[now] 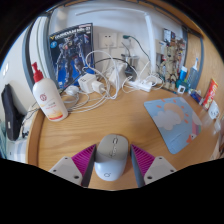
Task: Arrange mouse
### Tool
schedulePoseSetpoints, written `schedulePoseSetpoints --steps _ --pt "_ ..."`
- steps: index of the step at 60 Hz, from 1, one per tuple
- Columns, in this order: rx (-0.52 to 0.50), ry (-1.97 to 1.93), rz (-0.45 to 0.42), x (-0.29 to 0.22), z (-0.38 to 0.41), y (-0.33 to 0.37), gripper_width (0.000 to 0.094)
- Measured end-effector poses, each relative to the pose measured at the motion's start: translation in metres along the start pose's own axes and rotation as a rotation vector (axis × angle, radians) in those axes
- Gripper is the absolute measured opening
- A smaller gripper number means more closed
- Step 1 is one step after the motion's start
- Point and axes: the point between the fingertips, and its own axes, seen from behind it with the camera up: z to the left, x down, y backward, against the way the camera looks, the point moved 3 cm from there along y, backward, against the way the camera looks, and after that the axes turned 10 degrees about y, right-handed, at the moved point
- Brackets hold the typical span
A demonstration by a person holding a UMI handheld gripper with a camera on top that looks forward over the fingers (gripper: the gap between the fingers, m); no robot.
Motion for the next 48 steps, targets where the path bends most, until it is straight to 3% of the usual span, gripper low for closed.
schedulePoseSetpoints --steps 4,8,18,33,39,48 --pt "0.014 -0.007 -0.006 0.004 0.0 0.002 0.0556" --pt "0.009 -0.028 0.003 0.008 0.002 0.005 0.0533" --pt "-0.042 0.002 0.032 0.012 0.007 0.013 0.0349" --pt "-0.14 0.113 0.062 0.006 0.003 0.018 0.0331" --pt "-0.185 0.166 -0.014 -0.033 -0.012 0.037 0.0331" --pt "-0.168 0.216 -0.167 -0.121 -0.075 0.08 0.0333"
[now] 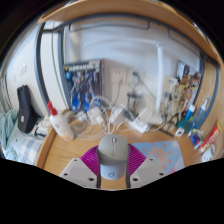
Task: Arrange mouse
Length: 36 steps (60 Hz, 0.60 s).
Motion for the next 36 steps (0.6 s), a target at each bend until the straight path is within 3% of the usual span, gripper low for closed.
schedulePoseSetpoints --steps 9,17,22,36 --pt "0.075 0.029 -0.144 -0.066 -0.095 0.038 0.0332" --pt "0.139 0.018 -0.155 -0.068 -0.174 0.038 0.0332" --pt "0.152 0.011 -0.121 -0.043 -0.203 0.021 0.0329" --pt "0.078 0.016 0.103 0.074 -0.217 -0.059 0.033"
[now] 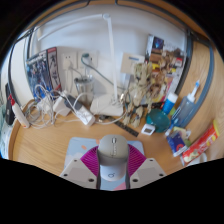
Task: Arrange mouse
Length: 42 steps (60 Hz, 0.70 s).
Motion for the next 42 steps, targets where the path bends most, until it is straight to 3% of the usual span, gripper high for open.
schedulePoseSetpoints --steps 12,22,34,42 --pt "-0.07 0.002 0.102 0.06 0.034 -0.043 0.0341" --pt "-0.067 -0.077 0.057 0.061 0.034 -0.042 0.0372" --pt "-0.09 -0.045 0.073 0.063 0.033 -0.044 0.0544" --pt "-0.077 -0.001 0.135 0.067 0.024 -0.034 0.0869"
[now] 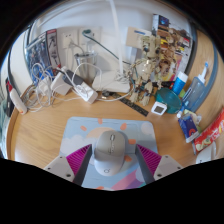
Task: Arrange mouse
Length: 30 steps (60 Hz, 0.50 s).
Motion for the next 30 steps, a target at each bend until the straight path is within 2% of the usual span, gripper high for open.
schedulePoseSetpoints --steps 6,19,30 --pt "0.014 0.043 0.011 -0.013 -0.006 0.029 0.0871" --pt "0.054 -0.019 -0.166 -0.086 -0.02 0.132 0.087" --pt "0.097 -0.074 -0.265 -0.118 -0.029 0.2 0.0865"
